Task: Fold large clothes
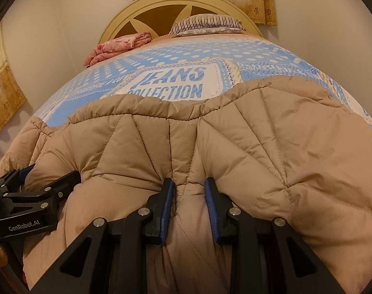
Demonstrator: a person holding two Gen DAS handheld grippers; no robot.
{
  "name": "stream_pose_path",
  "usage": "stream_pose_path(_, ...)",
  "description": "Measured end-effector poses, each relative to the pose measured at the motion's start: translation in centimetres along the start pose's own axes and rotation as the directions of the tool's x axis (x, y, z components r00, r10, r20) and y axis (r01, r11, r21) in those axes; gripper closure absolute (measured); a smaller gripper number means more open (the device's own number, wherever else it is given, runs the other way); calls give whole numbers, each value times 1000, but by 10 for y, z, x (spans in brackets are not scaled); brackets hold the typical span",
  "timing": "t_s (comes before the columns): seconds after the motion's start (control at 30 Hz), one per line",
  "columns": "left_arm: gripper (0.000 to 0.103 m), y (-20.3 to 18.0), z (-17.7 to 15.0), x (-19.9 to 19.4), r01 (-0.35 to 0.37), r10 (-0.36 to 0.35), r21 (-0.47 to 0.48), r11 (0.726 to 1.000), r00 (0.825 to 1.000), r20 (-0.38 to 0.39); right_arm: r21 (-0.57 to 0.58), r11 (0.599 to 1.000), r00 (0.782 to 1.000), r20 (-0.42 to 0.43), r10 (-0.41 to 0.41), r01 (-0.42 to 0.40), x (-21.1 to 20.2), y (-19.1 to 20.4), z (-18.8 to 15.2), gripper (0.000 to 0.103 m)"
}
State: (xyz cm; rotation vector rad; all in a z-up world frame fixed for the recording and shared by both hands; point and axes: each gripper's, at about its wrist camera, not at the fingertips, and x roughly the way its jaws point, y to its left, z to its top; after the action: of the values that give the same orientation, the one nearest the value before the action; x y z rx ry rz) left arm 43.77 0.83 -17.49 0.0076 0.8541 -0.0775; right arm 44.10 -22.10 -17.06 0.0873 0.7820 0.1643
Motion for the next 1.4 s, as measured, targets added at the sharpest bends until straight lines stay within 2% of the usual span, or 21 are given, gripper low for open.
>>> stream_pose_path(0.63, 0, 0, -1, 3, -3, 3, 2, 1000, 1000, -13, -46, 997, 998, -21, -64, 63, 5, 12, -1, 75)
stream_pose_path(0.8, 0, 1, -1, 4, -4, 4, 3, 1000, 1000, -18, -81, 992, 993, -60, -106, 101, -1, 22, 11, 75)
stream_pose_path(0.83, 0, 2, -2, 4, 0, 0, -1, 1000, 1000, -16, -59, 994, 995, -48, -93, 90, -7, 22, 14, 75)
stream_pose_path(0.9, 0, 5, -2, 2, 15, -15, -14, 1000, 1000, -10, 18, 999, 998, 32, -51, 50, -35, 22, 21, 71)
stream_pose_path(1.0, 0, 9, -2, -1, 37, -37, -28, 999, 999, -2, -1, 1000, 996, 83, 16, -16, -60, 42, 20, 68)
stream_pose_path(1.07, 0, 21, -2, -13, 77, -75, -68, 995, 997, 21, -53, 999, 999, 52, -9, 11, -56, 56, 12, 67)
stream_pose_path(1.13, 0, 35, -4, -32, 94, -91, -95, 991, 995, 36, -78, 997, 999, -32, -14, 12, -34, 59, -3, 67)
stream_pose_path(1.2, 0, 47, -12, -65, 108, -103, -78, 991, 992, 67, -75, 997, 999, -44, -11, 8, -22, 53, -15, 67)
stream_pose_path(1.3, 0, 67, -29, -118, 85, -78, -45, 995, 989, 128, -117, 992, 998, -44, -52, 46, -11, 59, -20, 67)
stream_pose_path(1.37, 0, 88, -44, -145, 96, -83, -83, 992, 985, 151, -140, 988, 996, -52, -72, 64, -7, 64, -19, 67)
stream_pose_path(1.4, 0, 97, -53, -153, 78, -63, -95, 992, 986, 153, -132, 990, 996, -55, -64, 56, -9, 62, -19, 67)
